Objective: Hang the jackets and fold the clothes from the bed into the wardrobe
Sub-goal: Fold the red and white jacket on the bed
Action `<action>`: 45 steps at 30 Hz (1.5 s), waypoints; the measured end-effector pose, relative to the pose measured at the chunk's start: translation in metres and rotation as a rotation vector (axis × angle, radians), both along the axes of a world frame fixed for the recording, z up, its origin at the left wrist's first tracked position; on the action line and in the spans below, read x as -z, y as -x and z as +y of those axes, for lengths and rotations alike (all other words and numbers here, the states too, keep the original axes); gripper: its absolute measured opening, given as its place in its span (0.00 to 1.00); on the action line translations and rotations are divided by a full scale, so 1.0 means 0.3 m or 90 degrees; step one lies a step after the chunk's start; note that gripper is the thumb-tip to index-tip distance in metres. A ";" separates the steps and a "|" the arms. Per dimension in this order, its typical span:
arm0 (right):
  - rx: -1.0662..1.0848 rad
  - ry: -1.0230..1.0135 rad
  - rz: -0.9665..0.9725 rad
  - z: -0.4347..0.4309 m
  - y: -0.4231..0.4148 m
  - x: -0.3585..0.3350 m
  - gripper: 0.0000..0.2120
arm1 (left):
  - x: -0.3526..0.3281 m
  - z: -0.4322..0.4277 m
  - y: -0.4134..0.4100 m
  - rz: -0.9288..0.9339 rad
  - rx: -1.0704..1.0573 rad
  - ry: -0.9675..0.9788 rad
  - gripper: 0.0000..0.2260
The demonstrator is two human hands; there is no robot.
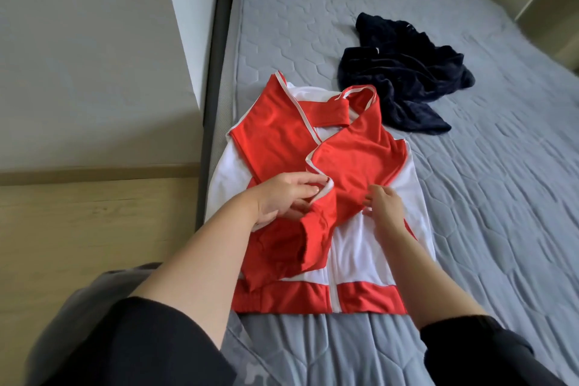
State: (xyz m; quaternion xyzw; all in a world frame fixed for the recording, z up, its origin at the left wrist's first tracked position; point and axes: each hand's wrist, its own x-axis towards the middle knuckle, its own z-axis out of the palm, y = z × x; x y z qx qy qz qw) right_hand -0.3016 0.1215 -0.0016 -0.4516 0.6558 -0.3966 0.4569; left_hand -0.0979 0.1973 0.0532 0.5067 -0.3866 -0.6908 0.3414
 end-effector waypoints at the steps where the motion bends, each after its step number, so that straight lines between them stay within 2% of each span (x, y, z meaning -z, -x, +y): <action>1: -0.008 -0.031 -0.059 0.009 0.017 -0.009 0.08 | 0.001 0.002 0.010 0.041 0.028 -0.016 0.14; 3: -0.048 -0.076 -0.110 0.030 0.069 -0.021 0.10 | 0.018 0.005 0.014 0.057 0.068 -0.055 0.18; 5: -0.087 -0.124 -0.105 0.054 0.111 -0.019 0.16 | 0.041 0.009 0.011 0.014 0.075 -0.087 0.19; 8: -0.153 -0.244 -0.059 0.083 0.127 -0.020 0.24 | 0.066 0.021 0.017 -0.102 0.045 -0.127 0.16; 10: -0.233 -0.302 0.008 0.097 0.112 -0.030 0.22 | 0.083 0.028 0.024 -0.144 0.023 -0.147 0.13; 13: -0.378 -0.253 0.178 0.105 0.085 -0.035 0.14 | 0.096 0.031 0.024 -0.126 -0.016 -0.167 0.10; 16: -0.428 -0.216 0.214 0.088 0.084 -0.058 0.16 | 0.105 0.031 0.016 -0.107 -0.035 -0.170 0.11; 18: -0.483 -0.225 0.328 0.055 0.106 -0.095 0.13 | 0.111 0.031 0.017 -0.105 -0.026 -0.175 0.12; 21: -0.629 -0.275 0.694 -0.006 0.175 -0.123 0.13 | 0.119 0.024 0.024 -0.127 -0.012 -0.176 0.13; 22: -0.652 -0.296 0.769 -0.016 0.200 -0.126 0.14 | 0.121 0.021 0.028 -0.132 -0.015 -0.175 0.13; 23: -0.657 -0.308 0.791 -0.023 0.221 -0.125 0.14 | 0.122 0.018 0.032 -0.136 -0.018 -0.174 0.14; 25: -0.600 -0.304 0.701 -0.032 0.245 -0.122 0.10 | 0.121 0.014 0.042 -0.145 -0.028 -0.174 0.15; 28: -0.483 -0.229 0.534 -0.041 0.259 -0.096 0.13 | 0.114 0.009 0.062 -0.164 -0.034 -0.176 0.16; 31: -0.519 -0.231 0.436 -0.033 0.235 -0.086 0.10 | 0.104 0.007 0.081 -0.179 -0.041 -0.189 0.16; 33: -0.569 -0.255 0.470 -0.039 0.212 -0.084 0.09 | 0.102 0.001 0.094 -0.186 -0.052 -0.205 0.15; 35: -0.581 -0.254 0.633 -0.053 0.207 -0.077 0.08 | 0.107 -0.004 0.104 -0.210 -0.056 -0.209 0.14; 37: -0.506 -0.230 0.803 -0.060 0.231 -0.065 0.11 | 0.128 -0.008 0.108 -0.260 -0.066 -0.172 0.14; 39: -0.429 -0.192 0.858 -0.051 0.245 -0.058 0.15 | 0.157 -0.014 0.098 -0.376 -0.080 -0.077 0.15; 40: -0.402 -0.121 0.854 -0.045 0.242 -0.047 0.18 | 0.169 -0.017 0.091 -0.470 -0.084 -0.021 0.15; 42: -0.340 0.070 0.759 -0.028 0.219 -0.017 0.25 | 0.193 -0.022 0.084 -0.630 -0.086 0.091 0.14; 43: -0.316 0.142 0.689 -0.019 0.199 -0.006 0.26 | 0.204 -0.025 0.084 -0.663 -0.083 0.152 0.15; 45: -0.309 0.158 0.548 -0.008 0.157 0.011 0.22 | 0.221 -0.032 0.086 -0.698 -0.067 0.230 0.18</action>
